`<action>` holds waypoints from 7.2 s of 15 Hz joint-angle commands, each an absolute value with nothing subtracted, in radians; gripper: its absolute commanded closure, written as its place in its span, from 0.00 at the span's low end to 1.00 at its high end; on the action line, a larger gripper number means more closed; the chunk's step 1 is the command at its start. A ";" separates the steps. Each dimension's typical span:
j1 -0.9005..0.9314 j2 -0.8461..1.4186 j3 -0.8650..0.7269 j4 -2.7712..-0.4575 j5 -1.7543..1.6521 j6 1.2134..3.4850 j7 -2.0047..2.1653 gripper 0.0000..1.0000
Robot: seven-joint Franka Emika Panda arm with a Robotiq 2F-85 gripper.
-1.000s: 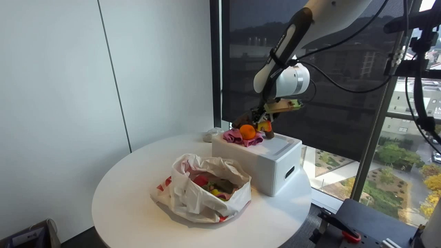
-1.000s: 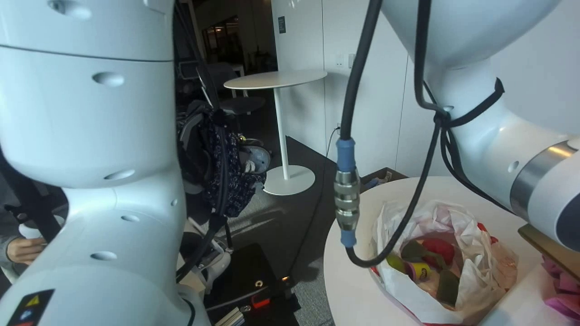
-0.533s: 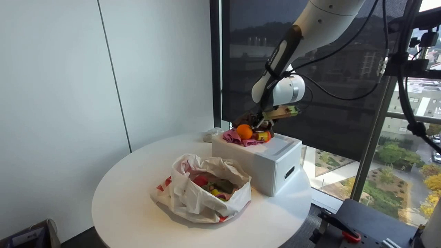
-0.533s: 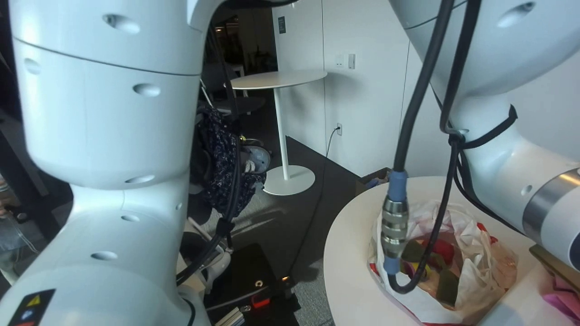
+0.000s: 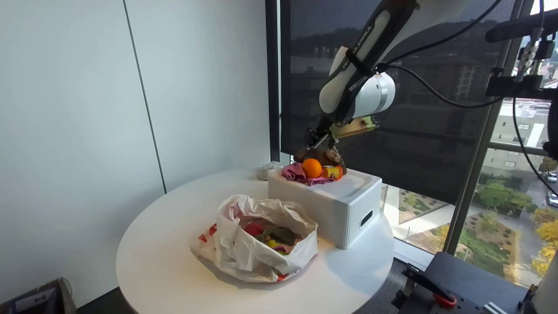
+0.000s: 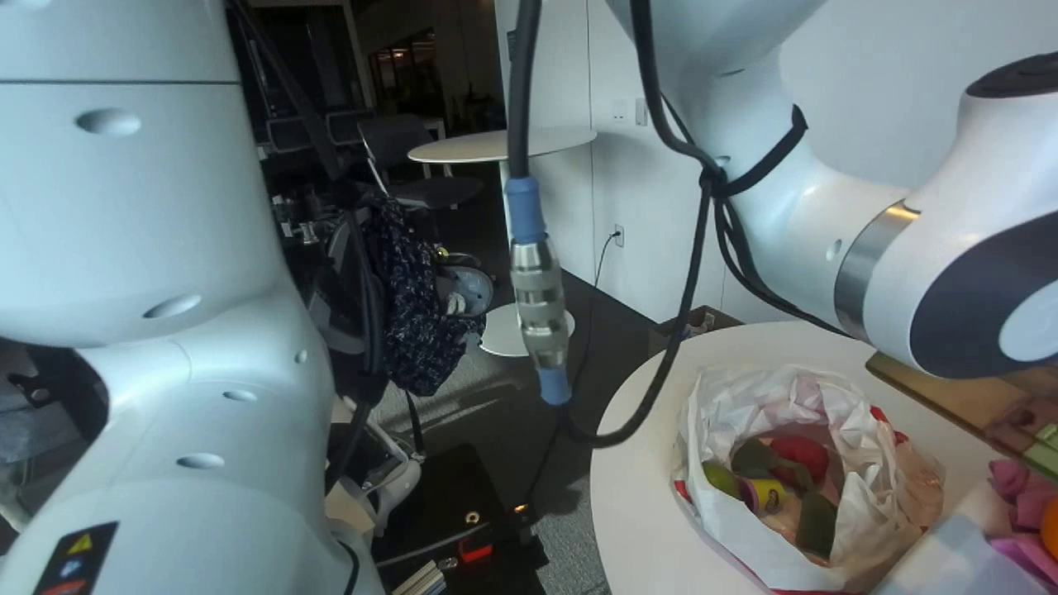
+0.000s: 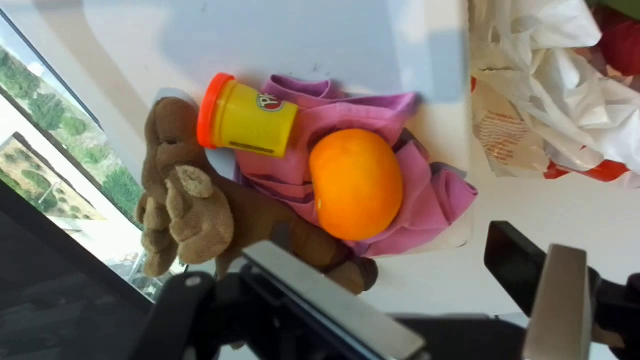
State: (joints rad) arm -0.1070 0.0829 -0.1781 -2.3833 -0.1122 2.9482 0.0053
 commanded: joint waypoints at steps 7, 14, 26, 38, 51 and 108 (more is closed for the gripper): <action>0.019 0.101 0.020 -2.429 -0.075 2.695 -0.179 0.00; 0.030 0.326 0.012 -2.288 -0.220 2.614 -0.200 0.00; 0.034 0.544 0.089 -2.172 -0.215 2.572 -0.349 0.00; 0.093 0.690 0.025 -2.019 -0.307 2.651 -0.283 0.00; 0.049 0.676 0.087 -1.999 -0.057 2.560 -0.123 0.00; 0.302 0.701 -0.203 -2.037 -0.214 2.818 0.266 0.86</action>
